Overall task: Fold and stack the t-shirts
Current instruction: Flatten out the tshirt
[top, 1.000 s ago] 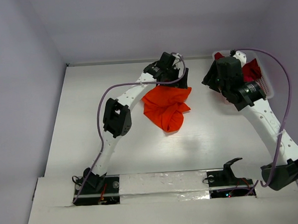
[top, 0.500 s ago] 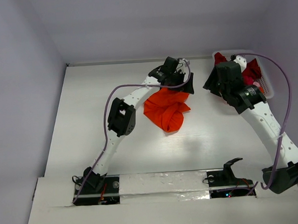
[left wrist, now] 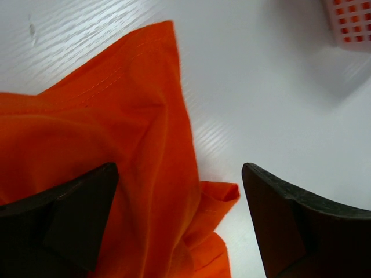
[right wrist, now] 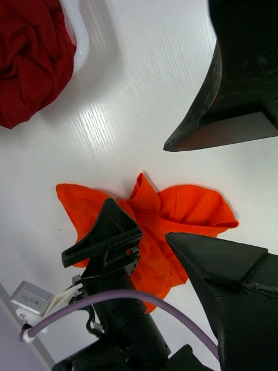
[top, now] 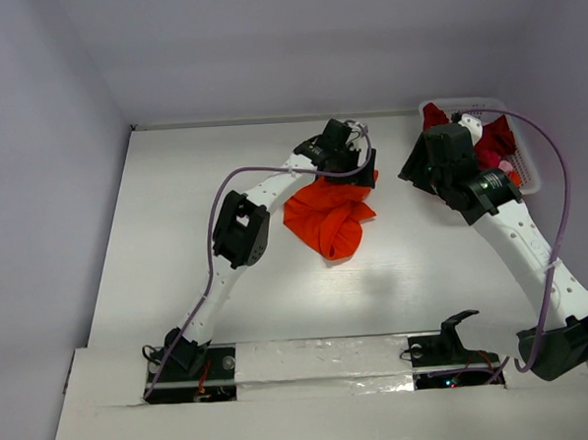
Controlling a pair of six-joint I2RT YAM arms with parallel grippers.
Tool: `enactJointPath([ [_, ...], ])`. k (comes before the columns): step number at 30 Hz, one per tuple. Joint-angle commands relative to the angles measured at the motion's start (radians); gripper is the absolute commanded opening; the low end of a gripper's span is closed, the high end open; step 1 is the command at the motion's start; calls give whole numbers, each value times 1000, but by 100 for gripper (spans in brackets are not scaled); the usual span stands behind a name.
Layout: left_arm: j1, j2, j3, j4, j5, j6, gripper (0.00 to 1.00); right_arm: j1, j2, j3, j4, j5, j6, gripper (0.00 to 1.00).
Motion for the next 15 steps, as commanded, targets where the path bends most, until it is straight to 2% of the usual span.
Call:
enactJointPath([
  [1,-7,-32,-44,9,-78,14,87,-5,-18,24,34,-4,9,63],
  [4,-7,-32,-51,-2,-109,25,80,-5,-18,16,39,-7,9,63],
  [6,-7,-31,-51,-13,-134,31,70,-5,-18,13,43,-10,9,63],
  [9,-7,-32,-63,-21,-144,34,49,-5,-18,5,51,-18,12,63],
  [10,-7,-35,-70,-19,-144,31,36,-5,-18,2,59,-21,14,63],
  [13,-7,-46,-84,-11,-147,19,25,-5,-10,-4,63,-28,18,63],
  [15,-7,-58,-92,2,-155,15,20,-5,-9,-8,65,-30,21,63],
])
